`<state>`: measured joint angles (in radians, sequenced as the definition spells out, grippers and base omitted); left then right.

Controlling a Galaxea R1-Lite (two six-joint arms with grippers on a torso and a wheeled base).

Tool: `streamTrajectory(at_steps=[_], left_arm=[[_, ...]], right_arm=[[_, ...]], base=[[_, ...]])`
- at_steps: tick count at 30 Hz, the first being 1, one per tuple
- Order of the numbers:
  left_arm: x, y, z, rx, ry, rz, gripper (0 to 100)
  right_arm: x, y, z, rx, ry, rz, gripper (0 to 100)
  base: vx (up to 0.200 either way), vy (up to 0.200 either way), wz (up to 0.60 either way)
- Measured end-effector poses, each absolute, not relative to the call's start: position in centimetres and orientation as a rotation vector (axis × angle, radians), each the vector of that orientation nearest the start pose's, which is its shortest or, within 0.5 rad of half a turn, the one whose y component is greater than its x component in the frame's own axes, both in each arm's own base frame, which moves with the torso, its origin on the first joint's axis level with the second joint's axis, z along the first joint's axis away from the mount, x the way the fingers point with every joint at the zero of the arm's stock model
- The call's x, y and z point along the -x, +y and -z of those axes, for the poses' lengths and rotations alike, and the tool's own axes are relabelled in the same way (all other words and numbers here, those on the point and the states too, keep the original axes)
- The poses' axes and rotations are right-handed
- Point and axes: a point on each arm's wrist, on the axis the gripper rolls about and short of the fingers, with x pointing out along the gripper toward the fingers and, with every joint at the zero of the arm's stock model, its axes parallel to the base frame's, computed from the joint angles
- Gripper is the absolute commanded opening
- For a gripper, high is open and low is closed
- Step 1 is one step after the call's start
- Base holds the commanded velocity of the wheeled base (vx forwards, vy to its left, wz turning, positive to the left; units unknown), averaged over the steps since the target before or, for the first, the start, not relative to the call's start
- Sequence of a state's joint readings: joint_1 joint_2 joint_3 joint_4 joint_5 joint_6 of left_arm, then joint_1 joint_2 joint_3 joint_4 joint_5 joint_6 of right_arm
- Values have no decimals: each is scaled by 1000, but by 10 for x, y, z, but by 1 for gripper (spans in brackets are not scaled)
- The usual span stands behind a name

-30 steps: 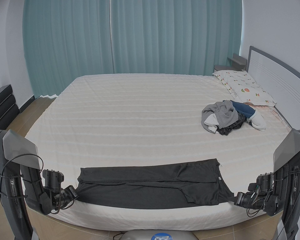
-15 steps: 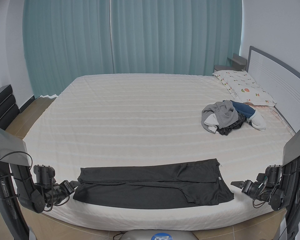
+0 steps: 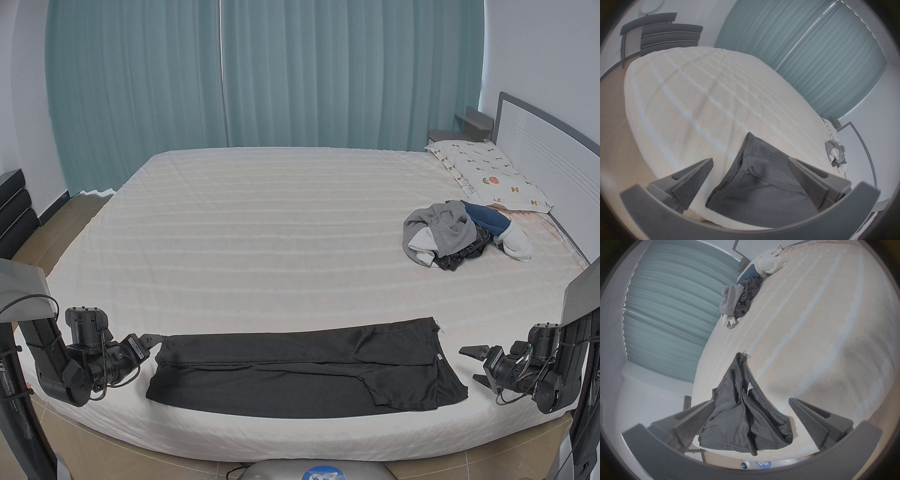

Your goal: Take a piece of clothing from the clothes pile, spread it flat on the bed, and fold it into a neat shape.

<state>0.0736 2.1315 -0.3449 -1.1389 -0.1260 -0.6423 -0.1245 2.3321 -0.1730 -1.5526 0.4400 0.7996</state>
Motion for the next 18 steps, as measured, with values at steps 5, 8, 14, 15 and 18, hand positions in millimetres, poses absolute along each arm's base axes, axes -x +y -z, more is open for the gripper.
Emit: streamTrajectory(at_steps=[5,8,14,15,18], left_arm=[[-297,15,-5,685,639,-94,100],[-308,12,0,654,685,-63,100],[-321,10,11,574,768,-23,100],[-323,10,13,559,771,-15,100],[-324,9,17,519,782,0,100]], right_arm=[[-256,-22,29,-958,687,-58,100],[-257,-22,30,-962,690,-60,100],[-257,-21,31,-962,696,-65,100],[-257,-21,31,-962,697,-66,100],[-257,-20,31,-959,700,-69,100]], base=[[0,0,0],[0,0,0],[0,0,0],[0,0,0],[0,0,0]])
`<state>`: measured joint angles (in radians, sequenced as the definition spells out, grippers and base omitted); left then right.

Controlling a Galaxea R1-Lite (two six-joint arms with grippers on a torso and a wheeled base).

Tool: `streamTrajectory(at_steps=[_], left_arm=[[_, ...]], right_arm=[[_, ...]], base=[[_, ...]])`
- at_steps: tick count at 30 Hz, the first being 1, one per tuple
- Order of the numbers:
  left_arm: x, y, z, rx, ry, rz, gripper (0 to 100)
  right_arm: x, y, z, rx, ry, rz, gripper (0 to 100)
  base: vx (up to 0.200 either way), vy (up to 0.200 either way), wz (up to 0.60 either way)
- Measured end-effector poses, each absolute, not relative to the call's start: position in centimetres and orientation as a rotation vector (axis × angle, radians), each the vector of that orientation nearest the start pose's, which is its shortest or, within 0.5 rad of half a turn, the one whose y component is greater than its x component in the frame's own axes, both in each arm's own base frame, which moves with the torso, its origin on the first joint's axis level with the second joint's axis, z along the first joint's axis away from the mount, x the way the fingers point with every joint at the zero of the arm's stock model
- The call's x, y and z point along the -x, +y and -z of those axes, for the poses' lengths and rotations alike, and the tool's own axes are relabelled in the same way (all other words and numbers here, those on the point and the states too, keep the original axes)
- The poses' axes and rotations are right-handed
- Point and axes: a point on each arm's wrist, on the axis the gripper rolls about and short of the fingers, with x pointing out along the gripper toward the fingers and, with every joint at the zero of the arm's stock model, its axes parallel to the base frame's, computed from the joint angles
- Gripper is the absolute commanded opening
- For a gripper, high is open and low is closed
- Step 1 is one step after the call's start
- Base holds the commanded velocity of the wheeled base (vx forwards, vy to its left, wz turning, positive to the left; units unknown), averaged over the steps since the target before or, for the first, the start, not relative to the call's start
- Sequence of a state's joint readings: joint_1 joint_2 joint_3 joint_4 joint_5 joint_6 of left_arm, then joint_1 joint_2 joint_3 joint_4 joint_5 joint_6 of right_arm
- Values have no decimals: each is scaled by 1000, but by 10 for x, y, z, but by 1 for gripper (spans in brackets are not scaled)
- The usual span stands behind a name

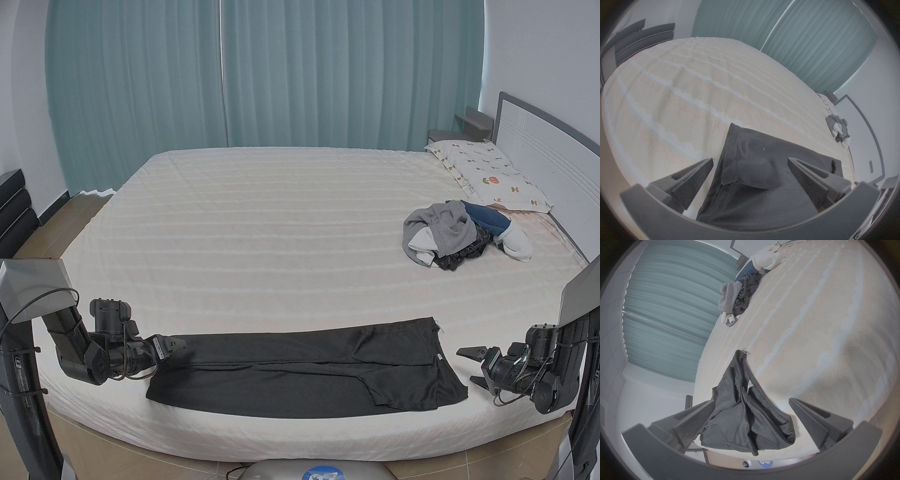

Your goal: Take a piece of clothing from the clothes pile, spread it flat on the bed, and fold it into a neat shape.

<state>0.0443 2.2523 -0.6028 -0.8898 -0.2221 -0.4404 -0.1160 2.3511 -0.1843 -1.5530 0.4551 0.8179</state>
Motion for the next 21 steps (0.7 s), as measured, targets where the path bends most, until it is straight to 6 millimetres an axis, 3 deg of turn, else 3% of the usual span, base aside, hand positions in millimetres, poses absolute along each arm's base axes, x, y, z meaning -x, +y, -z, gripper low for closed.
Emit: streamTrajectory(at_steps=[21], left_arm=[[-322,3,39,454,829,34,100]], right_arm=[[-257,-19,33,-957,706,-71,100]], base=[[0,0,0]])
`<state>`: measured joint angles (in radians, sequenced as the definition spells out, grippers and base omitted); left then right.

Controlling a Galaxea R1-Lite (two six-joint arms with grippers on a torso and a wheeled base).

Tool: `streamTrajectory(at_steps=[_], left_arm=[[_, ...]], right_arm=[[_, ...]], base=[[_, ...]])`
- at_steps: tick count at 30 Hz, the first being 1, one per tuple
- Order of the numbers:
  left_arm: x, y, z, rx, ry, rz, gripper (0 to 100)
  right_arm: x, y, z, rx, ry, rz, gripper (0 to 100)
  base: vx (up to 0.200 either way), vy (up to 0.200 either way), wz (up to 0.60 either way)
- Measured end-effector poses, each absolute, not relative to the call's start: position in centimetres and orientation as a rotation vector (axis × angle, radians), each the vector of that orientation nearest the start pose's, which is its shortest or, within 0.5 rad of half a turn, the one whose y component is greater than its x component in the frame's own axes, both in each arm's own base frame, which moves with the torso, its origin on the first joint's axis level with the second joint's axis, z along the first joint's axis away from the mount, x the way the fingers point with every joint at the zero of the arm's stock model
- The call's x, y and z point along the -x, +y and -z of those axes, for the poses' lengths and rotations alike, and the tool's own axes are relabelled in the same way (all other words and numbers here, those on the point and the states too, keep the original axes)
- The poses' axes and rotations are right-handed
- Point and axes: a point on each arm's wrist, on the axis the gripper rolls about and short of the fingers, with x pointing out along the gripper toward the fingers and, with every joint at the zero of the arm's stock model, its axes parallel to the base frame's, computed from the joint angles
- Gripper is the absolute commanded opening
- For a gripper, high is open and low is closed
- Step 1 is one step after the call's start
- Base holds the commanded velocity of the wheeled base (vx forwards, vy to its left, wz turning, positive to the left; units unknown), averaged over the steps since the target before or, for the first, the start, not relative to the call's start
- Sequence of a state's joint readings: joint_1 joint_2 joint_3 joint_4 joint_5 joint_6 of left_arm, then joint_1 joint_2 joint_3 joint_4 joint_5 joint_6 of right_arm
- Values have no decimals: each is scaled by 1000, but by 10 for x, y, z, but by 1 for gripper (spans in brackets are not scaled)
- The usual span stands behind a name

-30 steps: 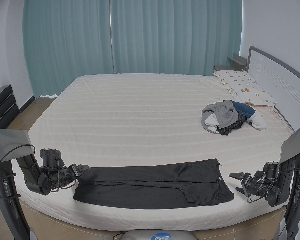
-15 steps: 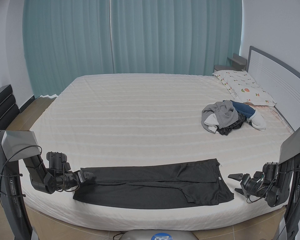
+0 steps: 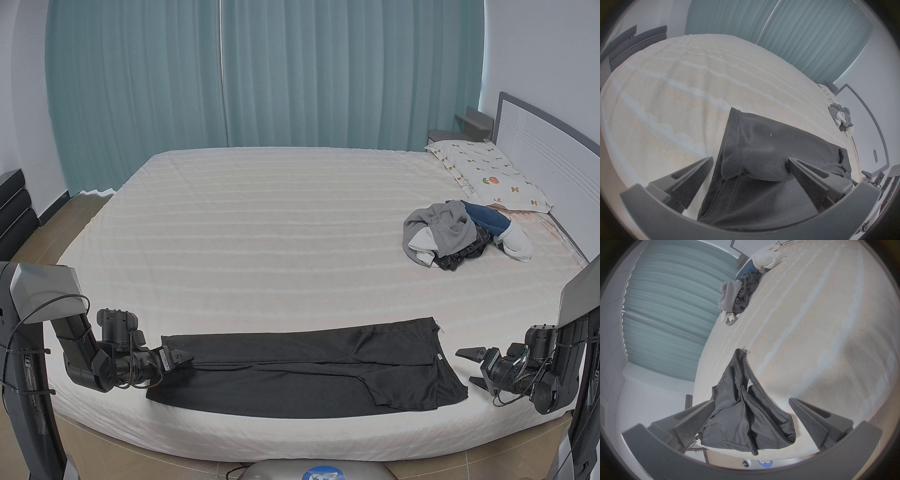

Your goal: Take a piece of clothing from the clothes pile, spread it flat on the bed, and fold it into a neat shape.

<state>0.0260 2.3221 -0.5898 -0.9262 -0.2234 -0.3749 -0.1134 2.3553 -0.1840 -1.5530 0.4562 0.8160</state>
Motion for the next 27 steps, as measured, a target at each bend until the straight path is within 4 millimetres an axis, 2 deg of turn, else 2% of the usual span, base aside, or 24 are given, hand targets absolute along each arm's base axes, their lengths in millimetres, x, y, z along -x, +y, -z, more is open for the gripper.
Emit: streamTrajectory(at_steps=[1,17,27], left_arm=[[-322,3,39,454,830,35,0],[-319,11,35,468,745,24,0],[-315,28,23,495,709,1,0]], right_arm=[[-257,-19,33,-957,706,-70,100],[-256,-19,33,-959,710,-71,100],[-256,-19,33,-959,710,-72,100]], base=[[0,0,0],[0,0,0],[0,0,0]])
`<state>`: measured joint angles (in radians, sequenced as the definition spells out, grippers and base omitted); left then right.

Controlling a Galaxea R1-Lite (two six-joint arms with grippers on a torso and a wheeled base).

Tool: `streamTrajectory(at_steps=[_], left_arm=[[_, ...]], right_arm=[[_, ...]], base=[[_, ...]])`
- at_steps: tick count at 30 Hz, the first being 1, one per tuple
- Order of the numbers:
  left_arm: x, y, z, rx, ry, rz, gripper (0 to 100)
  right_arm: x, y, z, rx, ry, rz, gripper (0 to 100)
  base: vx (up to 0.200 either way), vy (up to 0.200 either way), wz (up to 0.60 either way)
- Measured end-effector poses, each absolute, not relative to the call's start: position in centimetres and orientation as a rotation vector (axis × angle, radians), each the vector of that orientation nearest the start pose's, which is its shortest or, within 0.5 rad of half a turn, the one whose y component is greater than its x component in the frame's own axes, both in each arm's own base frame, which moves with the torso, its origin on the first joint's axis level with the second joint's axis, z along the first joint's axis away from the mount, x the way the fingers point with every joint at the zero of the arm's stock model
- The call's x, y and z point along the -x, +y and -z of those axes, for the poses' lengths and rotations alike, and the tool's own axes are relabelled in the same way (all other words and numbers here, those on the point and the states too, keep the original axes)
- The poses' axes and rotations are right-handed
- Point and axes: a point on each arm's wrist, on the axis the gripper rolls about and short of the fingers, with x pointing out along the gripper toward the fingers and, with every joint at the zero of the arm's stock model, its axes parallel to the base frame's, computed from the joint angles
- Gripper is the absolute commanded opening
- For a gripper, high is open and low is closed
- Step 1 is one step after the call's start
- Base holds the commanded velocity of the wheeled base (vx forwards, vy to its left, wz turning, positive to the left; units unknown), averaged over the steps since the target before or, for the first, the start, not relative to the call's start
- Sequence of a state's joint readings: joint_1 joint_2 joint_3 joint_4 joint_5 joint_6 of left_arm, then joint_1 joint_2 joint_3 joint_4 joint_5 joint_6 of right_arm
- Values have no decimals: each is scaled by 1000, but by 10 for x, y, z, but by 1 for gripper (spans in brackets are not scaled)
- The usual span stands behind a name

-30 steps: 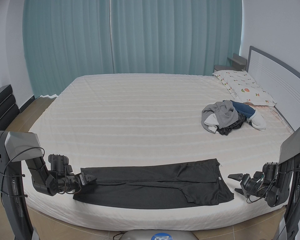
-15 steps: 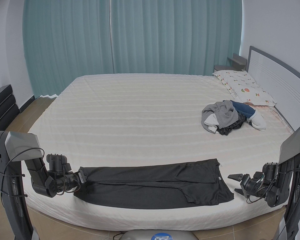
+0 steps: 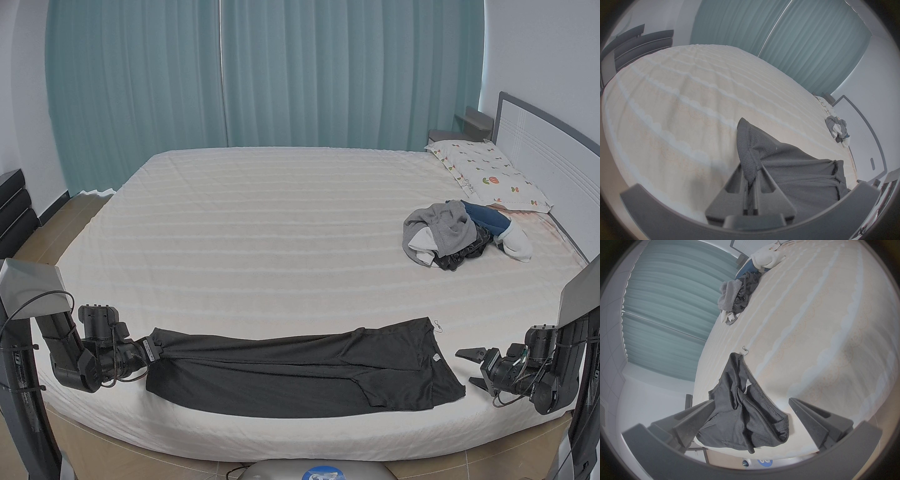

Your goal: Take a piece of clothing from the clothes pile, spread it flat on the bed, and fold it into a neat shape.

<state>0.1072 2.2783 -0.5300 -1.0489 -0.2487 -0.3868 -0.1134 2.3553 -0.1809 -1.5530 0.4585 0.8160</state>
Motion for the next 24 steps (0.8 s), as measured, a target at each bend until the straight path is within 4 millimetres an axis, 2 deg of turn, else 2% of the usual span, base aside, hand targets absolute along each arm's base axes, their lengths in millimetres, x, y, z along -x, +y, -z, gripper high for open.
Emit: streamTrajectory(at_steps=[11,22,24], left_arm=[[-314,45,14,533,682,15,0],[-313,46,13,542,682,11,0],[-313,46,13,542,682,12,0]], right_arm=[[-256,-19,33,-958,708,-72,100],[-257,-19,33,-958,707,-72,100],[-257,-19,33,-958,707,-72,100]], base=[[0,0,0],[0,0,0],[-200,0,0]])
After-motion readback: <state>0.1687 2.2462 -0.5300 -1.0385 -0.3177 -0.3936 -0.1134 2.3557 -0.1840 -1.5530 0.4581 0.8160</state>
